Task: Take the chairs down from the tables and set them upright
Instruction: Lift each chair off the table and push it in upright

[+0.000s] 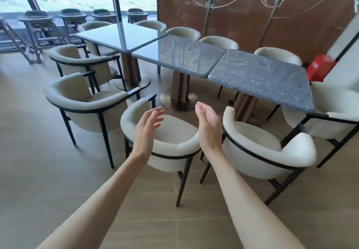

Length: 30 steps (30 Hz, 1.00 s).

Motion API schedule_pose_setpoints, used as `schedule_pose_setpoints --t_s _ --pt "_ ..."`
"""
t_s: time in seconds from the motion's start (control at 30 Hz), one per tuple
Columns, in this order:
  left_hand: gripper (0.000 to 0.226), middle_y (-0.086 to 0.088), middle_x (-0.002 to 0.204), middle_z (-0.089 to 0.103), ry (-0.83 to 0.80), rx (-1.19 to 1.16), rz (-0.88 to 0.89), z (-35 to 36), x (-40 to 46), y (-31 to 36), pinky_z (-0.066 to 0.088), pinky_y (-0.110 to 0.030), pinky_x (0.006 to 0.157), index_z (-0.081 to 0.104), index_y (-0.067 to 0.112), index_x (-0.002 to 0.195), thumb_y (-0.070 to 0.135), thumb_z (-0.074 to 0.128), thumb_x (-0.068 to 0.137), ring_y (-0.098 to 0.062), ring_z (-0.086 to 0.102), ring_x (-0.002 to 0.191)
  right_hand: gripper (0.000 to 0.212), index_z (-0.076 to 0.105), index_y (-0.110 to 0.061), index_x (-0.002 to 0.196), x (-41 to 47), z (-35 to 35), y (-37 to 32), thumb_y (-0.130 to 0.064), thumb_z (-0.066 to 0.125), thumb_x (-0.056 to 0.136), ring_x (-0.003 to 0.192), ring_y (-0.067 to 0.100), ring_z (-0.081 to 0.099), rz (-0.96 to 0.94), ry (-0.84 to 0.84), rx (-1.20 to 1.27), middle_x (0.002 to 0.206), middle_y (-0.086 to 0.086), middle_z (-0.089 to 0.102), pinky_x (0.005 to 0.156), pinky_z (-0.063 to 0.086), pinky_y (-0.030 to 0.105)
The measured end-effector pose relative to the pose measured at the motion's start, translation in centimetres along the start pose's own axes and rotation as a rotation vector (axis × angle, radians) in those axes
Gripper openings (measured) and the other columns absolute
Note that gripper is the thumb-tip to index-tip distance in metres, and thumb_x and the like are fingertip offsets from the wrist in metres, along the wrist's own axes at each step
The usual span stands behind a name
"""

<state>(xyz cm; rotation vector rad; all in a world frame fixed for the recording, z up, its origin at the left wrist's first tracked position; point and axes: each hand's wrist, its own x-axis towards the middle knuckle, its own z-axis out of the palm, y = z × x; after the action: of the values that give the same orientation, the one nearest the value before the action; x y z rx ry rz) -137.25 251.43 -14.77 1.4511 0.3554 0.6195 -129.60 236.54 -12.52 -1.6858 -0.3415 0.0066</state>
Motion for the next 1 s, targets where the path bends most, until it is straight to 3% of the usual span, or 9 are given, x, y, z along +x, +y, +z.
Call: schedule_pose_setpoints --t_s 0.1,0.23,0.37,0.47,0.53,0.63,0.77,0.87,1.0 --pt "0.034 -0.005 0.123 0.070 -0.023 0.070 -0.046 -4.1 3.7 0.2 0.048 -0.041 0.107 0.065 0.009 0.125 0.028 0.042 0.108 -0.024 0.066 0.114 0.035 0.065 -0.017 0.132 0.6 3.9 0.6 -0.034 0.054 0.103 0.099 -0.026 0.054 0.062 0.029 -0.031 0.121 -0.014 0.065 0.079 0.035 -0.007" --pt "0.030 -0.001 0.120 0.071 -0.071 0.119 -0.074 -7.7 8.5 -1.1 0.051 -0.032 0.104 0.067 0.013 0.122 0.029 0.047 0.106 -0.021 0.066 0.114 0.034 0.067 -0.017 0.128 2.9 7.3 2.5 -0.035 0.056 0.101 0.111 0.000 0.061 0.134 0.069 -0.087 0.120 -0.008 0.069 0.083 0.039 -0.002" --pt "0.038 0.005 0.120 0.071 -0.130 0.284 -0.133 -10.6 13.6 -4.9 0.048 -0.037 0.105 0.069 0.024 0.119 0.047 0.055 0.092 -0.019 0.064 0.117 0.031 0.067 -0.024 0.120 6.2 10.5 6.9 -0.042 0.056 0.098 0.117 0.008 0.062 0.246 0.058 -0.173 0.115 -0.009 0.069 0.084 0.040 0.007" --pt "0.029 0.011 0.118 0.070 -0.168 0.436 -0.199 -12.5 17.2 -8.7 0.046 -0.022 0.092 0.069 0.029 0.119 0.042 0.061 0.095 -0.015 0.064 0.116 0.045 0.061 -0.017 0.132 9.3 13.9 11.1 -0.044 0.054 0.096 0.127 0.020 0.058 0.365 -0.035 -0.321 0.133 0.001 0.065 0.100 0.044 0.028" --pt "0.030 0.008 0.119 0.069 -0.238 0.603 -0.251 -13.9 19.4 -11.8 0.048 -0.023 0.091 0.066 0.026 0.125 0.032 0.064 0.096 -0.015 0.063 0.117 0.053 0.053 -0.015 0.141 11.2 17.0 13.8 -0.043 0.055 0.096 0.133 0.026 0.052 0.476 -0.174 -0.491 0.143 0.005 0.058 0.106 0.040 0.035" --pt "0.045 0.004 0.135 0.062 -0.447 0.898 -0.331 -16.4 22.3 -16.1 0.045 -0.035 0.104 0.057 0.029 0.136 0.032 0.065 0.092 -0.018 0.058 0.124 0.057 0.045 -0.013 0.145 12.2 21.5 17.3 -0.038 0.056 0.095 0.137 0.032 0.044 0.573 -0.389 -0.724 0.147 0.009 0.051 0.111 0.039 0.044" --pt "0.071 0.003 0.149 0.051 -0.700 1.161 -0.331 -18.2 26.7 -20.6 0.039 -0.035 0.108 0.041 0.033 0.148 0.033 0.067 0.082 -0.019 0.045 0.136 0.063 0.034 -0.013 0.148 12.2 25.2 20.7 -0.031 0.058 0.093 0.141 0.032 0.035 0.597 -0.632 -1.055 0.150 0.010 0.040 0.110 0.031 0.058" --pt "0.092 0.004 0.157 0.039 -1.022 1.451 -0.140 -18.5 29.2 -24.2 0.023 -0.042 0.120 0.024 0.029 0.157 0.044 0.072 0.080 -0.018 0.030 0.148 0.088 0.016 -0.013 0.157 11.6 26.2 23.1 -0.029 0.069 0.089 0.149 0.036 0.022 0.601 -0.742 -1.237 0.161 0.012 0.024 0.114 0.019 0.071" --pt "0.121 0.002 0.167 0.015 -1.434 1.682 0.101 -18.2 32.2 -29.6 0.001 -0.054 0.125 0.003 0.017 0.161 0.047 0.082 0.074 -0.019 0.008 0.156 0.125 -0.016 -0.014 0.159 11.4 27.6 27.9 -0.030 0.080 0.082 0.156 0.038 -0.003 0.540 -0.816 -1.347 0.170 0.012 -0.010 0.118 0.004 0.068"
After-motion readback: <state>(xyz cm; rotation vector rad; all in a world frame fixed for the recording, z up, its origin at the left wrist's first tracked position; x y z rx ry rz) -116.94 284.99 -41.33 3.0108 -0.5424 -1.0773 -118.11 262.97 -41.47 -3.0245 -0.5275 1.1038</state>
